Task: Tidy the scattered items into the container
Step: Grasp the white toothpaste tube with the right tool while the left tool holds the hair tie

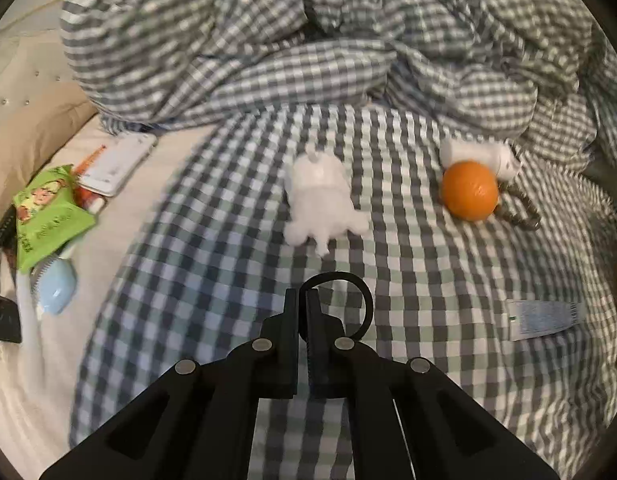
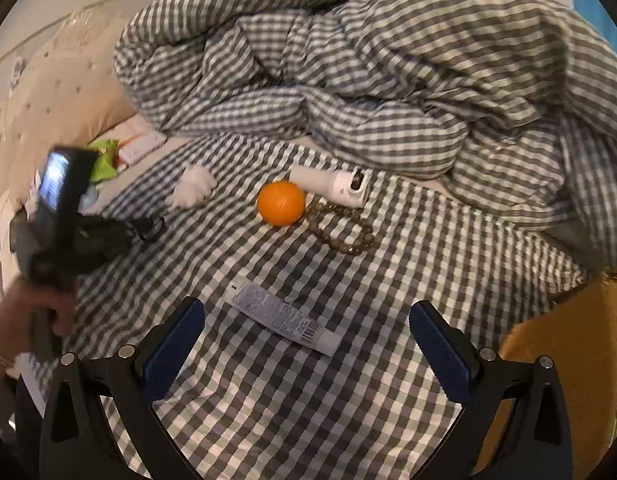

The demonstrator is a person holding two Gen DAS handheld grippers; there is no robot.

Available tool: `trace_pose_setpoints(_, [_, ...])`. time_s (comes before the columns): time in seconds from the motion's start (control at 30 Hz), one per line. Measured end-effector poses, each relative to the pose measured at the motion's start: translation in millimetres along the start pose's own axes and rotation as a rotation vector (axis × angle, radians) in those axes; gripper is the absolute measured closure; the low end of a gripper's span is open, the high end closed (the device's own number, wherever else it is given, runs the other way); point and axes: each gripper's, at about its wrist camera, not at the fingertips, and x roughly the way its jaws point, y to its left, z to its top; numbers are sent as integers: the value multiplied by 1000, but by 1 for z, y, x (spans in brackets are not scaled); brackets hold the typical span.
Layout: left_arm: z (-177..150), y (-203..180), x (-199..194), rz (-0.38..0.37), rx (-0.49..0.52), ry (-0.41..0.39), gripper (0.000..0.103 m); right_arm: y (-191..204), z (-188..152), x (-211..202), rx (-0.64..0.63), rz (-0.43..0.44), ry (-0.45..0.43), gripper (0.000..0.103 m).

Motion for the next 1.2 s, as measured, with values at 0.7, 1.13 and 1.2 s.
trace_pose_setpoints(0.7, [6,35,-109,35,-69,-174,101,17,-12,103,-233,100,314,26])
trace_pose_setpoints(1.13, [3,33,-120,25,-83,-183,101,22,-6,84,-145,172,284,80])
trace_pose_setpoints(1.2, [3,32,-123,24,-83,-189,101,20,-5,77,-122,172,261,80])
